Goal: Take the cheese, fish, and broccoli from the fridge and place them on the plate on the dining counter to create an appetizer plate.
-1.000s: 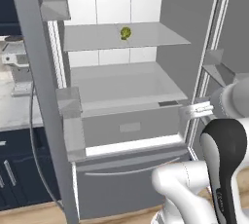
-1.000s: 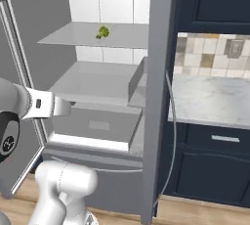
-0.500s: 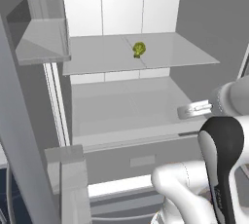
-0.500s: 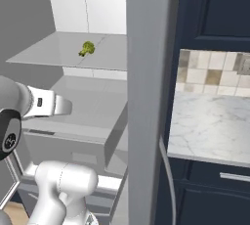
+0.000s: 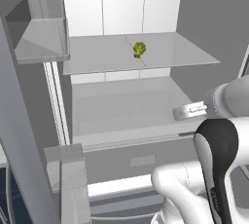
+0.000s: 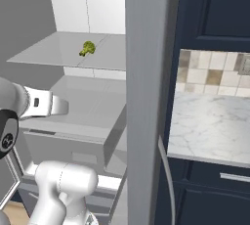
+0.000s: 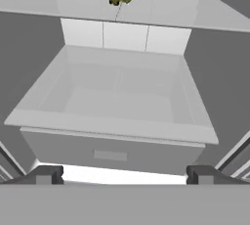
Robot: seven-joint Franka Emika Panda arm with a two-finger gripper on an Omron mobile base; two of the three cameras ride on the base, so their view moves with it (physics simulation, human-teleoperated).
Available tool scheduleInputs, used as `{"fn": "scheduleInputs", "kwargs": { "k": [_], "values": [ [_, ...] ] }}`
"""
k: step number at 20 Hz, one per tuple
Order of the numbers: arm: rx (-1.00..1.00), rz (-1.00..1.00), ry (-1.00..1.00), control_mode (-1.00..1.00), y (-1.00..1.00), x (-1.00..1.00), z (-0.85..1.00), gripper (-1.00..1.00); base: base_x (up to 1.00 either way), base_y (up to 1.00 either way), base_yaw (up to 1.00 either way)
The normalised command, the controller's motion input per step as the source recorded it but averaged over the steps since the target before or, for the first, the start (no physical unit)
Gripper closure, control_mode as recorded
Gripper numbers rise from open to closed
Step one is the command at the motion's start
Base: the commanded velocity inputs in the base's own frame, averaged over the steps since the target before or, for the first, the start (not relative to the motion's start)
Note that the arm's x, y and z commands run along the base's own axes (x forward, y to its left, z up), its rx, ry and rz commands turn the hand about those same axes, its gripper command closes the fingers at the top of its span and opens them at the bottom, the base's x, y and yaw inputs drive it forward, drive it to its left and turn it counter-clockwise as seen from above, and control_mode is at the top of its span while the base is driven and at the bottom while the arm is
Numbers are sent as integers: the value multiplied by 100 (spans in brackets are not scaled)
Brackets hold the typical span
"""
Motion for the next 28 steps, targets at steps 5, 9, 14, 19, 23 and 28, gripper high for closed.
{"fn": "scheduleInputs", "kwargs": {
  "k": [5, 9, 14, 19, 23, 28],
  "values": [
    [0, -3, 0, -100, 31, 2, 23, -100, 0, 0, 0],
    [0, -14, 0, -100, 14, 14, 41, -100, 0, 0, 0],
    [1, -12, 0, -100, 7, 47, 34, -100, 0, 0, 0],
    [7, -2, 0, -100, 0, 52, 38, -100, 0, 0, 0],
    [6, 0, 0, -100, 0, 65, 12, -100, 0, 0, 0],
    [0, -2, -13, -100, 2, 67, -3, -100, 0, 0, 0]
  ]
}}
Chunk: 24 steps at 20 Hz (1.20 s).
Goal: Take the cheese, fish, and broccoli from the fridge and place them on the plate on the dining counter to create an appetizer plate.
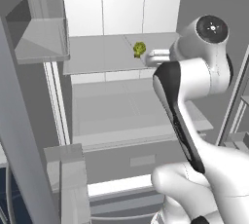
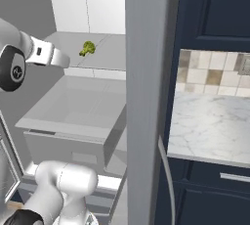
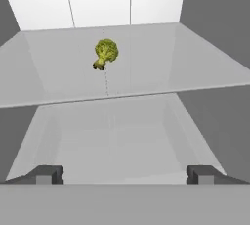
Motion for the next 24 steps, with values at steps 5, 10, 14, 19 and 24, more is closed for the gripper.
{"fn": "scheduleInputs", "kwargs": {
  "k": [5, 10, 14, 19, 24],
  "values": [
    [0, -6, -4, -100, 3, 71, 0, -100, 0, 0, 0],
    [0, -11, 1, -100, 8, 57, 0, -100, 0, 0, 0],
    [4, -11, 8, -100, 2, 56, 0, -100, 0, 0, 0],
    [4, -9, 9, -100, 1, 65, -2, -100, 0, 0, 0],
    [0, -8, 7, -100, 4, 65, -15, -100, 0, 0, 0]
  ]
}}
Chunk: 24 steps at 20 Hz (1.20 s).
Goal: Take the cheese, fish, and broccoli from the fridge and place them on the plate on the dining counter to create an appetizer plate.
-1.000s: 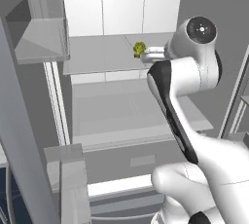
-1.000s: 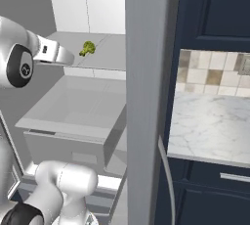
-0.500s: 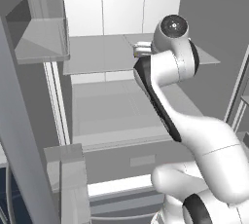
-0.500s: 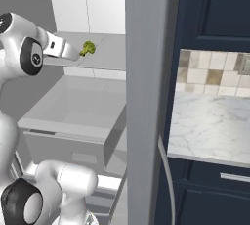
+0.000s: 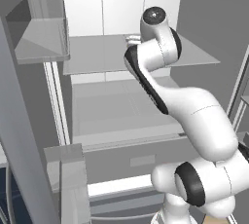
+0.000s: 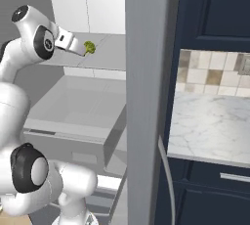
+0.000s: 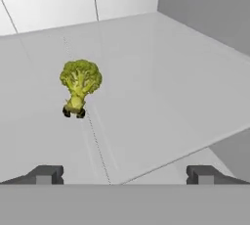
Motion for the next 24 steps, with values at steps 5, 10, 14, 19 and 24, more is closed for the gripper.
{"fn": "scheduleInputs", "kwargs": {
  "k": [5, 10, 14, 19, 24],
  "values": [
    [0, -8, 10, -100, 4, 69, -17, -100, 0, 0, 0],
    [1, -6, 3, -100, 0, 68, -9, -100, 0, 0, 0],
    [6, -1, -2, -100, 1, 36, -25, -100, 0, 0, 0],
    [8, 0, -7, -100, 2, 17, -32, -100, 0, 0, 0],
    [6, 0, 0, -100, 0, 42, -29, -100, 0, 0, 0]
  ]
}}
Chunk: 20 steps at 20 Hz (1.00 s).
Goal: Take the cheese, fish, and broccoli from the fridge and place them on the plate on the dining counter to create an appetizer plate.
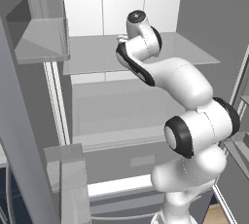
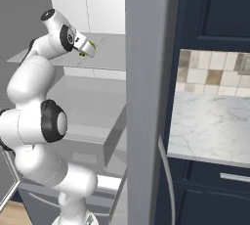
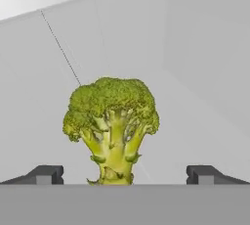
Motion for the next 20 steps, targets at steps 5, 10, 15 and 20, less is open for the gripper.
{"fn": "scheduleInputs", "kwargs": {
  "k": [5, 10, 15, 20],
  "values": [
    [10, 0, 0, -100, 0, 77, -4, -100, 0, 0, 0],
    [2, -1, 3, -100, 0, 32, -30, -100, 0, 0, 0],
    [-5, -3, 4, -100, 0, 0, -73, -100, 0, 0, 0],
    [0, -1, 2, -100, 0, 25, -45, 100, 0, 0, 0]
  ]
}}
